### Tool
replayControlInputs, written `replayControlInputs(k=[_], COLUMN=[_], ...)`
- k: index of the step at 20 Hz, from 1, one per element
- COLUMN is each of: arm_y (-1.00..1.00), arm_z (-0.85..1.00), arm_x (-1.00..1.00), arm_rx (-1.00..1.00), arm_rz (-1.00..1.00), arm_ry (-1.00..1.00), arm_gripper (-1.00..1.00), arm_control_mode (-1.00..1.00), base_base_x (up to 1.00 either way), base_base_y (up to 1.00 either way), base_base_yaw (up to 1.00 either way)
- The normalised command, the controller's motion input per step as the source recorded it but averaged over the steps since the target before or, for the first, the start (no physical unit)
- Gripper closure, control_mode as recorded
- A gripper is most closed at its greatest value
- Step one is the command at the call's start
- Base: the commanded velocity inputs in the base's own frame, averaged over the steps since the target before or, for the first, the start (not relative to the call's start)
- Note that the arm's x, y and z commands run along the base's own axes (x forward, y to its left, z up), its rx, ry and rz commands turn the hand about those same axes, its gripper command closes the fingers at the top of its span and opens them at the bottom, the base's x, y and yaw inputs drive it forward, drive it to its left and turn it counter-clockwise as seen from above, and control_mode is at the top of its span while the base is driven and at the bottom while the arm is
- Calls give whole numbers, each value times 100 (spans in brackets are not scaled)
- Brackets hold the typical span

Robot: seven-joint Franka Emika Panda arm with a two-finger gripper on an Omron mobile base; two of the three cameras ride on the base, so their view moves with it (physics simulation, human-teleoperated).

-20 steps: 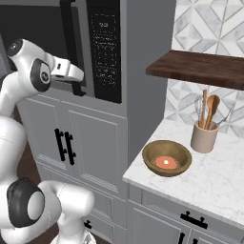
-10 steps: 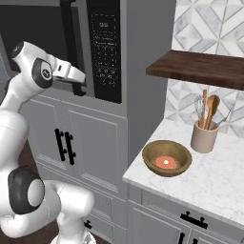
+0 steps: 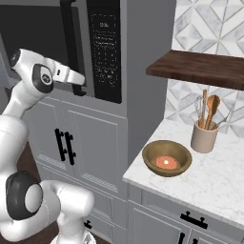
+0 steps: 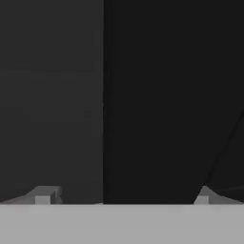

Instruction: Open the microwave, place the bowl with waffle inside the microwave, then close the microwave door and turn it on.

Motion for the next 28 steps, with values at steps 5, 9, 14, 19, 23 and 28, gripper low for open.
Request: replayControlInputs(k=[5,9,14,19,23,28], arm_y=[-71,-18,5,83,100,100], arm_z=[-93,-79,-54,-28,-33,-18], arm_x=[59,73,54,0,-23,-47], arm_rx=[0,0,1,0,0,-1], arm_rz=[7,6,19,29,24,17], arm_ry=[-22,-10,0,0,0,0], arm_gripper=[-100,100,100,100,100,100], arm_control_mode=[-100,-100,-100,-100,-100,-100], base_base_x=[0,0,0,0,0,0], base_base_y=[0,0,0,0,0,0], base_base_yaw=[0,0,0,0,0,0])
